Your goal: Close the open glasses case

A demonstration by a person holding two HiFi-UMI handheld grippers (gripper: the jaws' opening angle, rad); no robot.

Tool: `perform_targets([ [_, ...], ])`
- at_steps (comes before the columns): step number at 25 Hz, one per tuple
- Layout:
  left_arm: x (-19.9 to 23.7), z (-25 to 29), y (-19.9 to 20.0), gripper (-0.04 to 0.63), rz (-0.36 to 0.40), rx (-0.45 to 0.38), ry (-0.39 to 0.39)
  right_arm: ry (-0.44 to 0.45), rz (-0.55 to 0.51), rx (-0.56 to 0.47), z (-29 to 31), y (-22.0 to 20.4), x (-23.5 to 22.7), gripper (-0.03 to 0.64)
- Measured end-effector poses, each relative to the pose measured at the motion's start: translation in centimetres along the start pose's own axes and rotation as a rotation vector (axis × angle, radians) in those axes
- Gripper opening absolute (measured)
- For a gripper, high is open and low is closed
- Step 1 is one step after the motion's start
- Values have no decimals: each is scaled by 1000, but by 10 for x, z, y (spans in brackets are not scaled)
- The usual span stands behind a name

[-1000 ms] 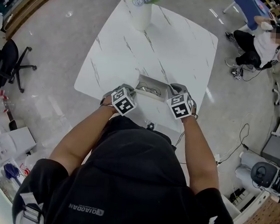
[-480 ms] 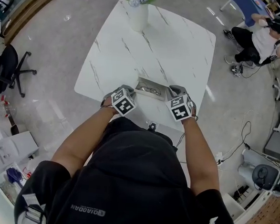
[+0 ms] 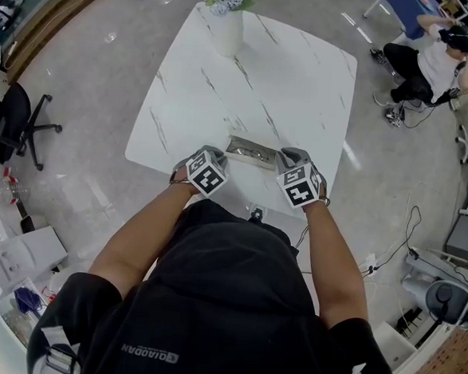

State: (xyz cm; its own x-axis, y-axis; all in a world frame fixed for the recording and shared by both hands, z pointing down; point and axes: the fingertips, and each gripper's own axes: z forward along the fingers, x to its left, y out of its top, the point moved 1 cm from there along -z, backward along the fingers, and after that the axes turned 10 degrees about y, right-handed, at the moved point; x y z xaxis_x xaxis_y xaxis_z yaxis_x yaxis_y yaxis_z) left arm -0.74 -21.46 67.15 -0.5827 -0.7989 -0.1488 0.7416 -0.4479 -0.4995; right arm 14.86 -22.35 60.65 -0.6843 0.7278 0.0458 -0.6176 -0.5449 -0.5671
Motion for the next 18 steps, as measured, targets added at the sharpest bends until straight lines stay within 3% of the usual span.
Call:
perform_targets([
  [18, 1, -1, 2, 46, 10, -8, 0, 15, -1, 15, -3, -9, 15, 35],
])
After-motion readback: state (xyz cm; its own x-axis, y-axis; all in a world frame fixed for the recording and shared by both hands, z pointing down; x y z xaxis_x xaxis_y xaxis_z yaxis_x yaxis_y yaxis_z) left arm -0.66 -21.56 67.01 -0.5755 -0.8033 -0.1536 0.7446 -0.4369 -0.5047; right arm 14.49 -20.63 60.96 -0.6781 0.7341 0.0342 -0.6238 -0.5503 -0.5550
